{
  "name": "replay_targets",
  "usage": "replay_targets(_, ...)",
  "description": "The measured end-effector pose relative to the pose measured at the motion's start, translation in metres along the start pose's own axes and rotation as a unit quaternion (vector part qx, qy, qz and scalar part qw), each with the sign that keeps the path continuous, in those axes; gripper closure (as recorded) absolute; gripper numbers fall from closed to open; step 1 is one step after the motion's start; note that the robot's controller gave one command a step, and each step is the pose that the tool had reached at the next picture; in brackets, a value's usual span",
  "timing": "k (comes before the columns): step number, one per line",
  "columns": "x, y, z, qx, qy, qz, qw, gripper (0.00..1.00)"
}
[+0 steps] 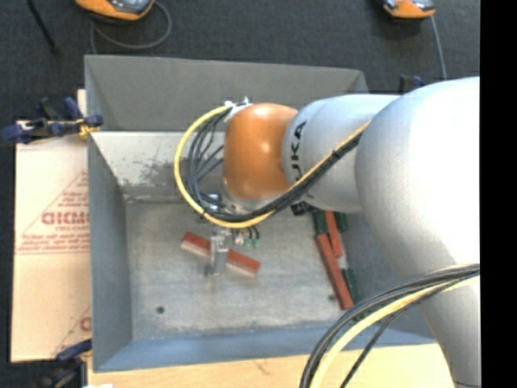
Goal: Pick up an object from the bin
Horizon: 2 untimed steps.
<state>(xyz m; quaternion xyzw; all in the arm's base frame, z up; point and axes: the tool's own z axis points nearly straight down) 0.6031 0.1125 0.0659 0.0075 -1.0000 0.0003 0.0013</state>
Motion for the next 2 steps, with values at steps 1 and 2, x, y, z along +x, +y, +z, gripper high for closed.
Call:
replay_targets(1, -0.001, 0.002, -0.005, -0.001, -0.0030, 0.001, 1.0000, 1.00)
replay_targets(2, 0.010, 0.003, -0.179, 0.000, -0.0074, -0.021, 0.9997, 1.00)
